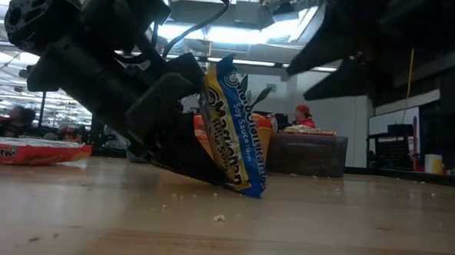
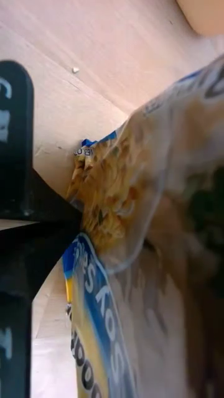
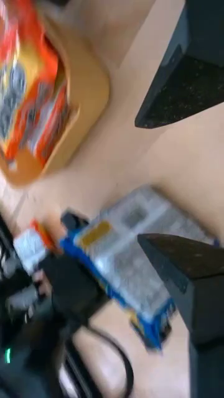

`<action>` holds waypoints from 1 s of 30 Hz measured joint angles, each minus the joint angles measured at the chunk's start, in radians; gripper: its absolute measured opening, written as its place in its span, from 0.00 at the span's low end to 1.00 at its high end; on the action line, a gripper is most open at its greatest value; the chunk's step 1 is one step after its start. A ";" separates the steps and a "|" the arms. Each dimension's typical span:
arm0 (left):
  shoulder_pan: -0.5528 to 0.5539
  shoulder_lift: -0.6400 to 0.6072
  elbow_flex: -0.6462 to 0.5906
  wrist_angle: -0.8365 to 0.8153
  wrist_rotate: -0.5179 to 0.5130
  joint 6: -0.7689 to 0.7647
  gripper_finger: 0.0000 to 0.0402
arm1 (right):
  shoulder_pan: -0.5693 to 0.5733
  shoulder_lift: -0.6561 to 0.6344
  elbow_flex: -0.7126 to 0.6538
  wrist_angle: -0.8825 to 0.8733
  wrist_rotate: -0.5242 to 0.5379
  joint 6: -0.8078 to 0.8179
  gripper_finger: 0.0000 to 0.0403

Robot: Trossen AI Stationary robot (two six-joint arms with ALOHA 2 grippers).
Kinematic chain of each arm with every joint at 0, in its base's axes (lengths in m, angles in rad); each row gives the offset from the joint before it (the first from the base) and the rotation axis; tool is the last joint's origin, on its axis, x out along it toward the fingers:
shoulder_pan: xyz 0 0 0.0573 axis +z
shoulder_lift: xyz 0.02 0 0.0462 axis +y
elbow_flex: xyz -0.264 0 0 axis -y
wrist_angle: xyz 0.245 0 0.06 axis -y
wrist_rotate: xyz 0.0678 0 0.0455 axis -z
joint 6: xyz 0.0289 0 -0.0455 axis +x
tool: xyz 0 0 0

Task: Sort Maruchan noodles
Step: Put the blue noodle pack into the blue bin

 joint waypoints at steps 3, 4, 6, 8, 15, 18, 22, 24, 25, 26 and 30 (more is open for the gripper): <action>0.000 0.000 0.000 0.001 0.000 0.000 0.00 | 0.000 0.032 0.000 0.111 -0.040 -0.084 0.67; 0.000 0.000 0.000 0.001 0.000 -0.001 0.00 | 0.000 0.049 0.000 0.159 -0.051 -0.111 0.66; 0.000 0.000 0.000 0.003 -0.001 -0.003 0.00 | 0.000 0.084 0.000 0.244 -0.075 -0.160 0.66; 0.000 0.000 0.000 0.004 -0.001 -0.015 0.00 | 0.000 0.127 0.006 0.312 -0.107 -0.180 0.66; 0.001 0.000 0.000 0.015 -0.003 -0.028 0.00 | 0.014 0.210 0.102 0.258 -0.144 -0.250 0.66; 0.004 0.000 0.000 0.020 -0.004 -0.050 0.00 | 0.032 0.225 0.147 0.247 -0.092 -0.332 0.66; 0.012 0.000 0.000 0.025 -0.005 -0.054 0.00 | 0.054 0.230 0.193 0.158 0.005 -0.368 0.66; 0.015 0.000 0.000 0.028 -0.005 -0.064 0.00 | 0.062 0.233 0.204 0.132 0.023 -0.354 0.66; 0.018 0.000 0.000 0.029 -0.005 -0.073 0.00 | 0.068 0.233 0.206 0.129 0.031 -0.341 0.66; 0.021 0.000 0.000 0.030 -0.005 -0.076 0.00 | 0.069 0.233 0.208 0.131 0.048 -0.325 0.66; 0.032 0.000 0.000 0.033 -0.004 -0.078 0.00 | 0.068 0.233 0.208 0.103 0.065 -0.276 0.66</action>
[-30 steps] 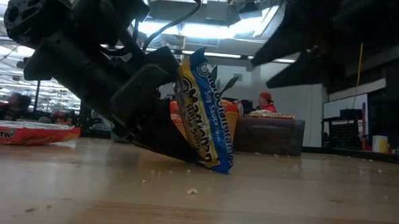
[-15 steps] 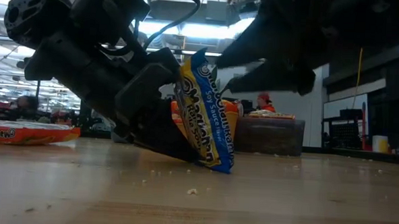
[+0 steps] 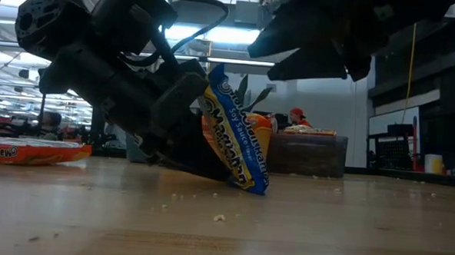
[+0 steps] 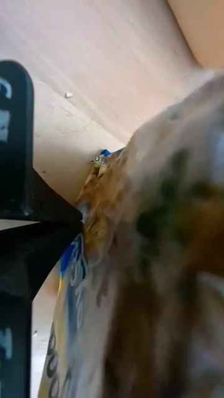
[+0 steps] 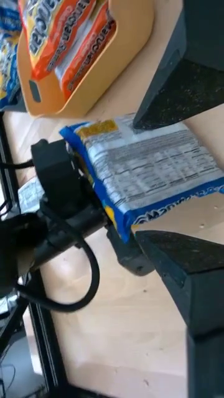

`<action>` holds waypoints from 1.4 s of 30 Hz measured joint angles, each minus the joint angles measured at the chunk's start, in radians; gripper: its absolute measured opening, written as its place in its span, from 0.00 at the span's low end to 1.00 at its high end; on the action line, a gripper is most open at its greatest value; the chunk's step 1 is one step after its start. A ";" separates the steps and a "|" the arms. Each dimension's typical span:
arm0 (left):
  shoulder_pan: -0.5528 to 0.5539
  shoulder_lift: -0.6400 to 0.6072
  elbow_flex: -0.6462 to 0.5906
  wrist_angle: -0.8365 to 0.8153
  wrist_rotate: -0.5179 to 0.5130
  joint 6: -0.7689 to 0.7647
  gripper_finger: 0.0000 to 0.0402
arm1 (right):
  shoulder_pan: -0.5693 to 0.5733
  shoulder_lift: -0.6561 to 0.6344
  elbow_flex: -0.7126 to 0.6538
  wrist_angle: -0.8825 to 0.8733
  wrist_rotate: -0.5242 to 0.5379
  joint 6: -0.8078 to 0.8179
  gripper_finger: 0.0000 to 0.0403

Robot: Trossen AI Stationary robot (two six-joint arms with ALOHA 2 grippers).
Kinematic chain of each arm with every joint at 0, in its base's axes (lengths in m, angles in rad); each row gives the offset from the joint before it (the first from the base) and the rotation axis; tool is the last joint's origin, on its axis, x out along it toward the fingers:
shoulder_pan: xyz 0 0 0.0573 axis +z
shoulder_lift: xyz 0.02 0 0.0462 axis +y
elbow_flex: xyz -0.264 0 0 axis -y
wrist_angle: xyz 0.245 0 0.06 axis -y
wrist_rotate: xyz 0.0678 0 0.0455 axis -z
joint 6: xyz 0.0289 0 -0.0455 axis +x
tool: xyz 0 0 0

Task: Sort Maruchan noodles
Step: Put the blue noodle pack into the blue bin

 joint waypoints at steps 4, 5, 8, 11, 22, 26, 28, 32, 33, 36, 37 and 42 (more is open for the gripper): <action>0.006 0.000 0.000 0.001 0.000 0.000 0.00 | -0.004 0.000 0.000 -0.022 0.000 0.005 0.66; 0.006 0.000 0.000 0.001 0.000 0.000 0.00 | -0.005 0.000 0.000 -0.026 0.000 0.005 0.66; 0.006 0.000 0.000 0.005 0.001 -0.001 0.00 | -0.004 0.000 0.000 -0.036 -0.001 0.005 0.66; 0.006 0.000 0.000 0.029 0.001 -0.001 0.00 | -0.002 0.000 0.000 -0.044 -0.015 -0.012 0.66; 0.020 0.000 0.016 0.078 0.004 -0.001 0.00 | -0.002 0.110 0.045 -0.053 -0.043 -0.027 0.66; 0.019 0.000 0.046 0.070 0.008 0.006 0.00 | -0.001 0.148 0.096 -0.096 -0.044 -0.069 0.66; 0.020 0.000 0.063 0.071 0.010 0.022 0.00 | 0.002 0.158 0.129 -0.160 -0.043 -0.070 0.66; 0.020 0.000 0.087 0.071 0.018 0.032 0.00 | 0.001 0.161 0.186 -0.340 -0.035 -0.067 0.66; 0.020 0.000 0.090 0.070 0.018 0.032 0.00 | 0.001 0.161 0.194 -0.365 -0.034 -0.063 0.66; 0.021 0.000 0.097 0.071 0.019 0.033 0.00 | 0.002 0.161 0.222 -0.436 -0.033 -0.022 0.66; 0.020 0.000 0.097 0.071 0.019 0.033 0.00 | 0.005 0.161 0.228 -0.440 -0.032 -0.017 0.66; 0.016 -0.001 0.099 0.072 0.062 0.034 0.00 | 0.048 0.151 0.276 -0.494 0.111 -0.025 0.66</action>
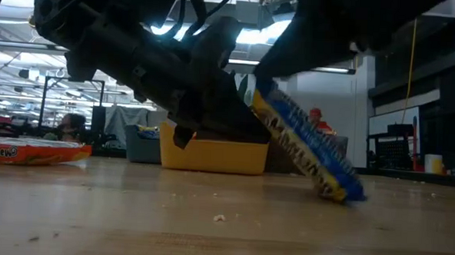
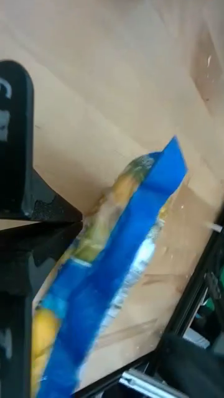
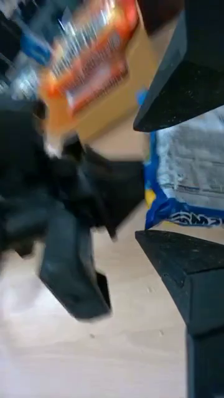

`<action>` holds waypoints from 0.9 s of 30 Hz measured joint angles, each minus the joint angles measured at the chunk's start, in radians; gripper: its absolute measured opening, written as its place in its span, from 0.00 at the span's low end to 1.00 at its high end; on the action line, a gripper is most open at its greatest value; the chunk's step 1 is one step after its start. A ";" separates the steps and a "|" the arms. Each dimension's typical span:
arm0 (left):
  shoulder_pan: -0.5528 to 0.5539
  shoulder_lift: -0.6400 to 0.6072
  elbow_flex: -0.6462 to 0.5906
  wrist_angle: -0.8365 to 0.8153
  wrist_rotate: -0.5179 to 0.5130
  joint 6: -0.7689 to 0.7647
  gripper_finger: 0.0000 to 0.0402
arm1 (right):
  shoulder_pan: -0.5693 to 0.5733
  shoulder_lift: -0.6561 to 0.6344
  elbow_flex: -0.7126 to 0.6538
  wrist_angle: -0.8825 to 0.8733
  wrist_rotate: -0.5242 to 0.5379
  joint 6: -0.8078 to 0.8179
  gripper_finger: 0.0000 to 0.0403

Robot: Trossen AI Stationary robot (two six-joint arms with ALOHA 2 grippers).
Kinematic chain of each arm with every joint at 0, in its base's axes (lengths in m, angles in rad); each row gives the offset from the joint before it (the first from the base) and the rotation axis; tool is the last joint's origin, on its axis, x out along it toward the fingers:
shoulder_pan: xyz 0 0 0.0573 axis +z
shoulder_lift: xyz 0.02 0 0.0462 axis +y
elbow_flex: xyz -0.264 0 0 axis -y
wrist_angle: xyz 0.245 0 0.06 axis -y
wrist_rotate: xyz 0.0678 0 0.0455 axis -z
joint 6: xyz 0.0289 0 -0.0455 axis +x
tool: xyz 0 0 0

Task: Sort Maruchan noodles
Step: Put the blue noodle pack into the blue bin

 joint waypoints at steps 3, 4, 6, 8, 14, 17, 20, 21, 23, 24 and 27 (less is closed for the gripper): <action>0.002 0.000 0.000 0.000 -0.003 0.000 0.00 | 0.013 0.001 0.020 -0.083 0.029 0.051 0.66; 0.003 0.000 0.000 0.000 -0.004 0.000 0.00 | 0.018 0.001 0.024 -0.107 0.025 0.080 0.66; 0.002 0.000 0.000 0.001 -0.003 -0.002 0.00 | 0.019 0.001 0.027 -0.120 -0.009 0.143 0.66; 0.001 0.000 0.000 0.007 -0.003 -0.007 0.00 | 0.028 0.002 0.026 -0.125 -0.056 0.195 0.66; 0.002 0.000 0.000 0.047 0.006 -0.024 0.00 | 0.068 0.014 0.026 -0.153 -0.092 0.294 0.66; 0.001 0.000 0.000 0.084 0.031 -0.034 0.00 | 0.080 0.026 0.026 -0.201 -0.101 0.351 0.66; -0.004 0.000 0.000 0.110 0.048 -0.045 0.00 | 0.082 0.039 0.027 -0.222 -0.113 0.405 0.66; -0.006 0.000 -0.001 0.113 0.047 -0.054 0.00 | 0.082 0.041 0.027 -0.241 -0.114 0.422 0.66; -0.009 0.000 -0.001 0.125 0.045 -0.060 0.00 | 0.081 0.051 0.027 -0.254 -0.117 0.446 0.66; -0.012 0.000 -0.001 0.127 0.041 -0.060 0.00 | 0.080 0.054 0.027 -0.263 -0.110 0.465 0.66; -0.017 0.000 -0.001 0.139 0.038 -0.062 0.00 | 0.069 0.060 0.027 -0.302 -0.108 0.510 0.66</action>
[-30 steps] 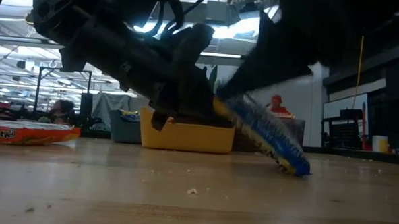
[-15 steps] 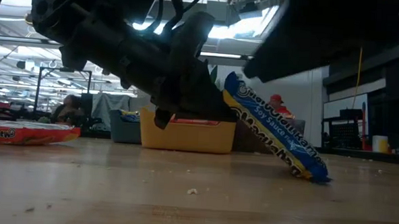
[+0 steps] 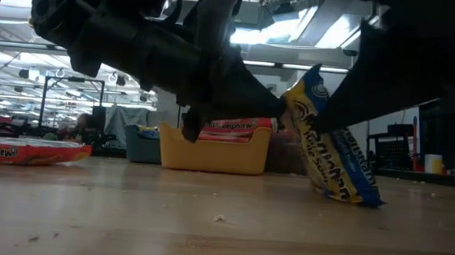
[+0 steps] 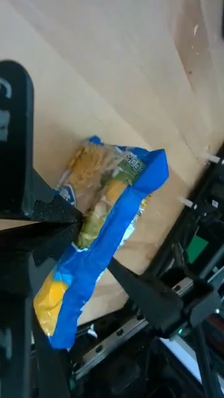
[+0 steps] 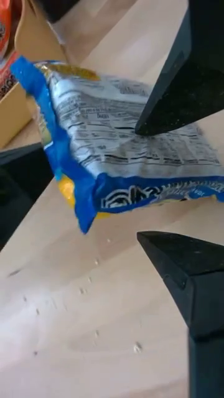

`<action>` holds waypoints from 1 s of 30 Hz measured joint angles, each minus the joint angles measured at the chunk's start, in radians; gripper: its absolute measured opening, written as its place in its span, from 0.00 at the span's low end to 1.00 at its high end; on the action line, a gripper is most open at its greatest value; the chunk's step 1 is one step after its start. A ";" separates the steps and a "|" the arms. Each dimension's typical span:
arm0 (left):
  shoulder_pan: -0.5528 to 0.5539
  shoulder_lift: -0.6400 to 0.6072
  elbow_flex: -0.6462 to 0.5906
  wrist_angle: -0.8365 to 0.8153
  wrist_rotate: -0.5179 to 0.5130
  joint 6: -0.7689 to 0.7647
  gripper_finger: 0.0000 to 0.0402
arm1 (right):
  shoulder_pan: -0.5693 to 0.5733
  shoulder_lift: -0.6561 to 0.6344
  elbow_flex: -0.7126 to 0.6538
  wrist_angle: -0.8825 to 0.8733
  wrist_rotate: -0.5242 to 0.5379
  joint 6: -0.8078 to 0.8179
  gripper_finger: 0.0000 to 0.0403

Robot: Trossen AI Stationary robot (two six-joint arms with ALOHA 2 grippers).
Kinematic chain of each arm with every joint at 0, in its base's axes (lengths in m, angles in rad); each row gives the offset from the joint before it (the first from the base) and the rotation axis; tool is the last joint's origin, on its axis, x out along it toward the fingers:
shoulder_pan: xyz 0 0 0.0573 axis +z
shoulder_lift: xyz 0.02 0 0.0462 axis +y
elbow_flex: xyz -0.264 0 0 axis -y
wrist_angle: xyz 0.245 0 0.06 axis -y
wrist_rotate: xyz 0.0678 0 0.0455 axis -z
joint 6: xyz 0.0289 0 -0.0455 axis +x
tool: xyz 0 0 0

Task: Sort Maruchan noodles
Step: Put the blue noodle pack into the blue bin

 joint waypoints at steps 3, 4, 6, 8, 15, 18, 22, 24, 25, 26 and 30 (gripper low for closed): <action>-0.005 0.000 0.005 0.010 -0.001 -0.003 0.00 | -0.003 0.005 0.000 -0.020 0.005 0.025 0.66; -0.008 0.000 0.011 0.012 0.000 -0.002 0.00 | -0.006 0.005 0.000 -0.022 0.009 0.030 0.66; -0.013 0.000 0.027 0.012 0.004 -0.001 0.00 | -0.008 0.005 0.000 -0.026 0.014 0.033 0.66; -0.020 0.000 0.045 0.015 0.009 0.005 0.00 | -0.015 0.005 -0.002 -0.029 0.034 0.033 0.66; -0.036 0.000 0.111 -0.029 0.010 0.089 0.00 | -0.064 0.005 -0.002 -0.060 0.039 0.047 0.66; -0.038 0.000 0.120 -0.075 0.010 0.099 0.00 | -0.086 0.005 -0.002 -0.061 0.026 0.045 0.65; -0.037 0.000 0.120 -0.122 0.008 0.103 0.00 | -0.102 0.004 -0.001 -0.049 -0.007 0.045 0.55; -0.037 0.000 0.120 -0.130 0.008 0.120 0.00 | -0.102 0.004 -0.001 -0.049 -0.012 0.044 0.45; -0.037 -0.001 0.120 -0.128 0.008 0.136 0.00 | -0.100 0.004 -0.001 -0.048 -0.013 0.042 0.40; -0.037 -0.003 0.120 -0.129 0.008 0.152 0.00 | -0.100 0.004 -0.001 -0.047 -0.013 0.038 0.34; -0.036 -0.023 0.120 -0.142 0.008 0.188 0.00 | -0.099 0.004 -0.001 -0.041 -0.019 0.001 0.21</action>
